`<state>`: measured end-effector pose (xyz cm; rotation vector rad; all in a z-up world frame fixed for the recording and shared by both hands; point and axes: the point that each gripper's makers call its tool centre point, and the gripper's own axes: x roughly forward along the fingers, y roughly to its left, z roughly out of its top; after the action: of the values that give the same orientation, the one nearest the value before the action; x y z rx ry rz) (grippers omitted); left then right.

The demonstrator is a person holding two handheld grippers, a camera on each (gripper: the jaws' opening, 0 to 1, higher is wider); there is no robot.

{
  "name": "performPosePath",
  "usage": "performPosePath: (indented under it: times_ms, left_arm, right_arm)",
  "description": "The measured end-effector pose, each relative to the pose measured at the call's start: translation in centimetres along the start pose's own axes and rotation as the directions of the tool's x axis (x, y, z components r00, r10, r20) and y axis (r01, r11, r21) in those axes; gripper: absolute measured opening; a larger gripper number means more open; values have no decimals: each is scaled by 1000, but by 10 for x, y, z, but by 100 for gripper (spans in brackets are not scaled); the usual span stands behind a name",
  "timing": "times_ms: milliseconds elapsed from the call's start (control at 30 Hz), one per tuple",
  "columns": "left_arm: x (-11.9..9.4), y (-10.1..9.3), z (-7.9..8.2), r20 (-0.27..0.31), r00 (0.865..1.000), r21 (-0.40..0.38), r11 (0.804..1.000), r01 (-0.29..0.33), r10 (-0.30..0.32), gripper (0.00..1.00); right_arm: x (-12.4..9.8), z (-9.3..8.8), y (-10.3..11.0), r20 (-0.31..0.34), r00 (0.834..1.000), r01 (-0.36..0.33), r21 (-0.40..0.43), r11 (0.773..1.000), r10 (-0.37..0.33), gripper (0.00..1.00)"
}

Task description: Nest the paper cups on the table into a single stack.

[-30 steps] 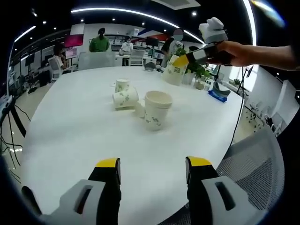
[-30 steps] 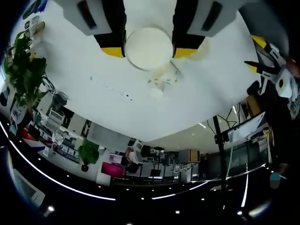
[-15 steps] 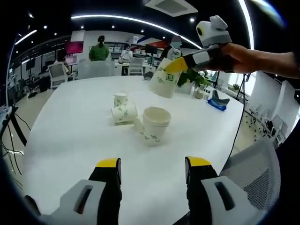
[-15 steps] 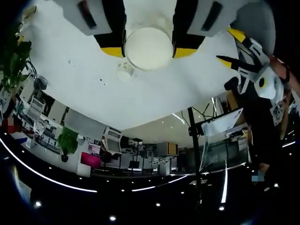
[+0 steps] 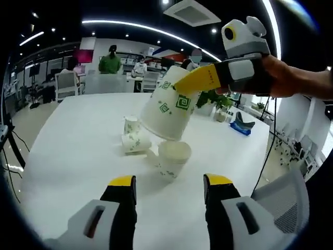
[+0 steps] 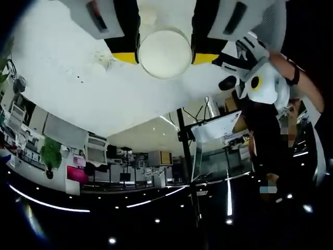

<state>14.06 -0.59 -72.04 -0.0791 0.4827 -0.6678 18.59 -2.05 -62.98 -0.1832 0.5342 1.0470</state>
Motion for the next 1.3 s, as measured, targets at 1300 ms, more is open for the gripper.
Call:
performPosePath:
  times_ms: [1300]
  left_arm:
    - [-20, -13, 47, 170, 984, 163, 986, 25, -53, 20]
  right_arm:
    - [0, 12, 35, 125, 935, -353, 276, 894, 331, 37]
